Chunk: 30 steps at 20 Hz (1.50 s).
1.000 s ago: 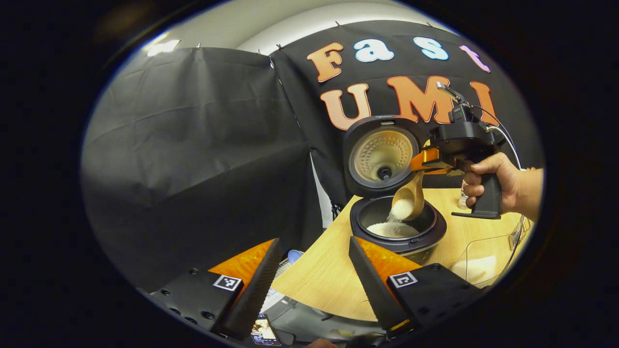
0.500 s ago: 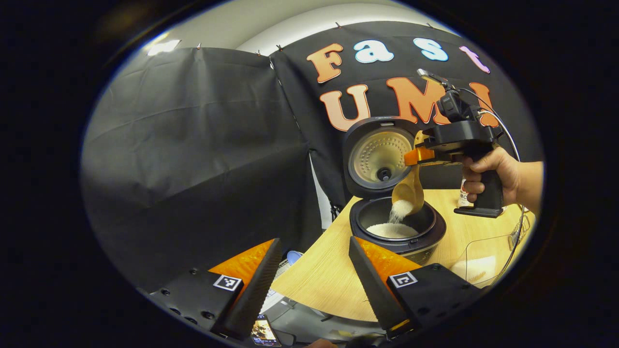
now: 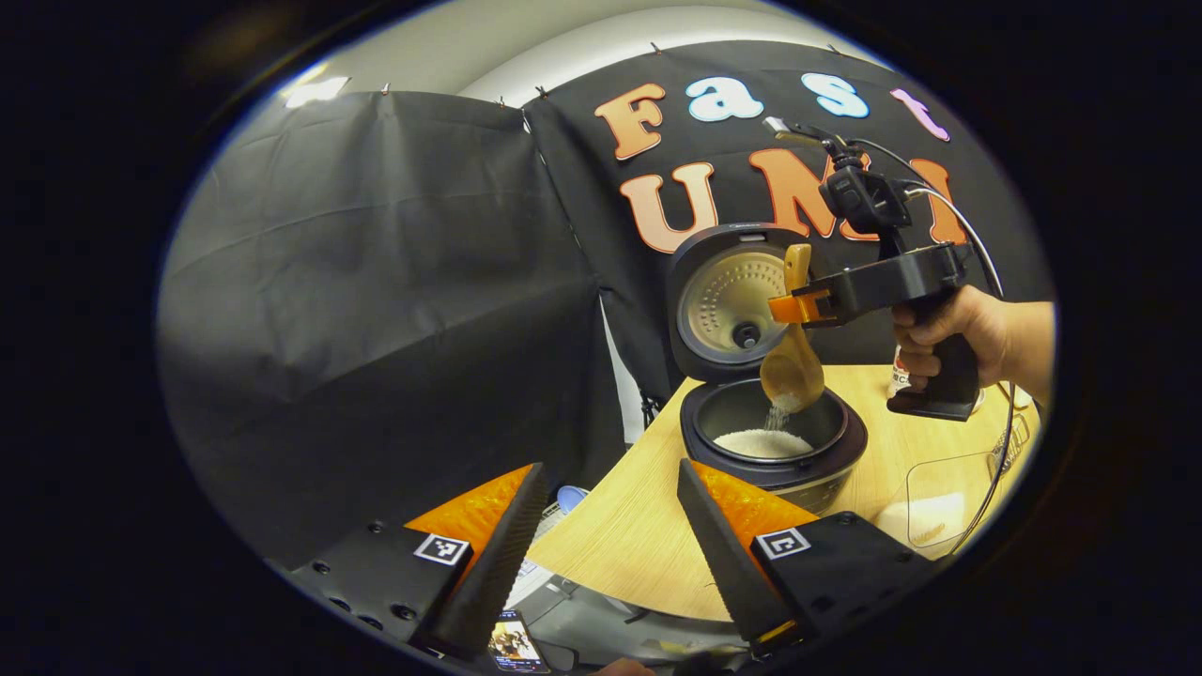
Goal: Close the left gripper, press the button to open the rice cooker; take a wooden spoon from the chopstick holder with the right hand, scoop a spoonful of rice and pour it into the rice cooker, then put the wooden spoon back into the chopstick holder.
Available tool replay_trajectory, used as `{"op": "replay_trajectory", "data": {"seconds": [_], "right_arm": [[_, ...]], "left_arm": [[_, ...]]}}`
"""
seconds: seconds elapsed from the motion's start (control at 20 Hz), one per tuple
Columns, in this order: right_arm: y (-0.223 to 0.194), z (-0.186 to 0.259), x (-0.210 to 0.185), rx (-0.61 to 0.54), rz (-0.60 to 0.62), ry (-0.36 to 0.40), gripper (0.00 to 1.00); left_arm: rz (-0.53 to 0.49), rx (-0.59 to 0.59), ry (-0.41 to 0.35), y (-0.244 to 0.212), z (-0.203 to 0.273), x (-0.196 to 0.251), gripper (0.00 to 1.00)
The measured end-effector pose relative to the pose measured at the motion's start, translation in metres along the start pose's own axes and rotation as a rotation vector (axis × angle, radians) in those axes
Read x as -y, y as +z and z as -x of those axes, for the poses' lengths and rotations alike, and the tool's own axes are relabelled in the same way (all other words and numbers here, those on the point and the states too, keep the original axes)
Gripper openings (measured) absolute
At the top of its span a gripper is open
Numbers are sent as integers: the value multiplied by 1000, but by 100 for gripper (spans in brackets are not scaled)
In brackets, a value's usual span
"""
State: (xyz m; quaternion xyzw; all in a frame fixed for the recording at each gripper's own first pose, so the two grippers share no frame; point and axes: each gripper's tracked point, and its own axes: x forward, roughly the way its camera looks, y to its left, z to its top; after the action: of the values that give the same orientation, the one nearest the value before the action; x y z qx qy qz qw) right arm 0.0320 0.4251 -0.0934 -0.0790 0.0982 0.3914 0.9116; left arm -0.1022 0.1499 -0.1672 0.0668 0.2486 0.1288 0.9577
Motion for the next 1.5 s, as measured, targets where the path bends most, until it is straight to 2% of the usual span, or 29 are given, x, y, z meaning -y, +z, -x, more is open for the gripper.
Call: {"op": "replay_trajectory", "data": {"seconds": [0.05, 0.1, 0.2, 0.25, 0.3, 0.35, 0.4, 0.45, 0.5, 0.55, 0.6, 0.65, 0.7, 0.8, 0.95, 1.15, 1.2, 1.25, 1.3, 1.35, 1.4, 1.45, 1.5], "right_arm": [[0, -1, -2, 8, 27, 7, 8], [0, 0, -3, 12, 56, 12, 8], [2, 4, -8, 26, 105, 9, 8], [2, 8, -12, 35, 130, 7, 8], [3, 11, -14, 45, 154, 4, 8], [4, 13, -14, 53, 167, 2, 8], [6, 16, -14, 60, 160, 4, 9], [8, 19, -12, 65, 131, 6, 8], [8, 23, -9, 66, 85, 14, 8], [6, 30, -6, 56, 24, 21, 8], [5, 38, 0, 48, -47, 25, 8], [10, 44, 8, 44, -117, 26, 8], [12, 52, 18, 42, -182, 23, 8], [15, 73, 43, 44, -293, 5, 8], [9, 109, 87, 49, -385, -57, 8], [-22, 164, 154, 40, -458, -196, 8], [-31, 176, 171, 36, -469, -235, 13], [-40, 188, 186, 29, -480, -269, 8], [-49, 200, 199, 23, -493, -301, 8], [-56, 210, 209, 20, -505, -326, 13], [-63, 221, 219, 16, -518, -350, 8], [-70, 231, 229, 16, -527, -371, 8], [-75, 240, 238, 14, -532, -391, 8]], "left_arm": [[0, -1, 1, -1, 2, 0, 95], [-1, 2, 3, 0, 2, -1, 87], [-3, 5, 4, 2, 3, -1, 100], [-4, 8, 4, 2, 5, -1, 95], [-4, 8, 5, 1, 6, -1, 95], [-5, 8, 4, 2, 8, 0, 87], [-6, 7, 5, 1, 9, -1, 95], [-7, 7, 11, -1, 8, -2, 95], [-3, 10, 14, 1, 11, -3, 100], [1, 13, 15, 2, 13, -4, 95], [2, 13, 18, 2, 14, -4, 95], [3, 16, 18, 3, 14, -5, 100], [4, 18, 15, 3, 15, -3, 95], [6, 23, 2, 7, 17, 3, 95], [-6, 40, -29, 15, 17, 20, 95], [-32, 61, -94, 25, 22, 52, 95], [-37, 64, -110, 27, 22, 61, 95], [-41, 64, -129, 28, 23, 70, 95], [-48, 64, -145, 28, 24, 78, 95], [-57, 63, -159, 29, 24, 86, 95], [-66, 64, -168, 31, 25, 92, 100], [-71, 68, -178, 35, 26, 98, 95], [-72, 71, -190, 38, 27, 105, 95]]}}
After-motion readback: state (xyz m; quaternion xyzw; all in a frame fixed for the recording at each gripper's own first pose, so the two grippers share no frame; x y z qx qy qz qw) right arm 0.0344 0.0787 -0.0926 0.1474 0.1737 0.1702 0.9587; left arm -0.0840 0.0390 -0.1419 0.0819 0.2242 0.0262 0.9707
